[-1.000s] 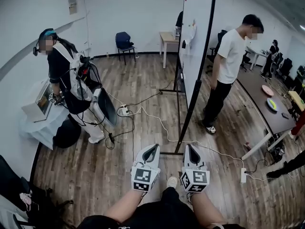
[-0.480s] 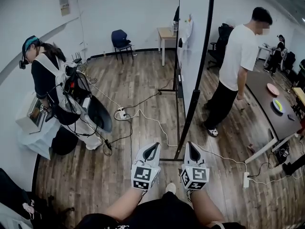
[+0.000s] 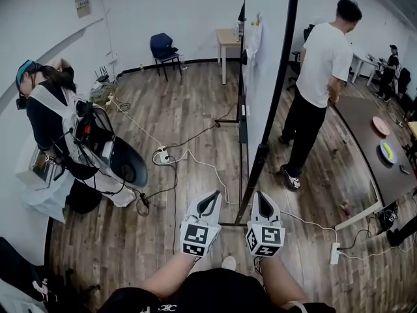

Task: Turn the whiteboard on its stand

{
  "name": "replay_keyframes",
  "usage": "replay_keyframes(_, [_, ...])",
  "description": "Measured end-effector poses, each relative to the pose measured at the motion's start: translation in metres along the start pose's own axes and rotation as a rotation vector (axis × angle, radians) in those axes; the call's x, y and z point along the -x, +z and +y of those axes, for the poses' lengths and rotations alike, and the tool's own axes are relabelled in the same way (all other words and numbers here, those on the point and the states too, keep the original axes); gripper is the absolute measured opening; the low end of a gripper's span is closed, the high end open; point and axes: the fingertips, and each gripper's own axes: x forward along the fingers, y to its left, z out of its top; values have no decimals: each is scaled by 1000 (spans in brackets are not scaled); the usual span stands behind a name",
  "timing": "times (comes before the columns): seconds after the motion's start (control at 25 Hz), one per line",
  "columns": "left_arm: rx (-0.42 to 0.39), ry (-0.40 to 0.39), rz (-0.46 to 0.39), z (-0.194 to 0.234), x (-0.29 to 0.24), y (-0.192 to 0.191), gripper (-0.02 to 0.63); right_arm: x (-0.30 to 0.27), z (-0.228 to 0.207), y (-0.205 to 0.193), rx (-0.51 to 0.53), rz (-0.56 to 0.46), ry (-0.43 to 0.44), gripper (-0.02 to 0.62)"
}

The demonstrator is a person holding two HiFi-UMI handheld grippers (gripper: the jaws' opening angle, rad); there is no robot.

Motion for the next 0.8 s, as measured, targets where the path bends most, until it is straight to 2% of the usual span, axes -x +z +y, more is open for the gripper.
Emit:
replay_keyframes(0.2, [23, -1, 11, 6, -30, 3, 7, -29, -19, -2, 6, 22, -5, 6])
replay_keyframes(0.4, [21, -25, 25, 19, -50, -1, 7, -49, -19, -3, 31, 21, -5, 18])
replay_keyframes(0.48, [31, -29, 13, 26, -55, 2, 8, -58, -22, -6, 25, 38, -17, 127])
replay_keyframes(0.6, [18, -36, 5, 34, -60, 2, 8, -75, -27, -12, 35, 61, -47, 229])
replay_keyframes(0.8, [26, -38, -2, 40, -64, 3, 7, -102, -39, -23, 59, 103, -87, 255])
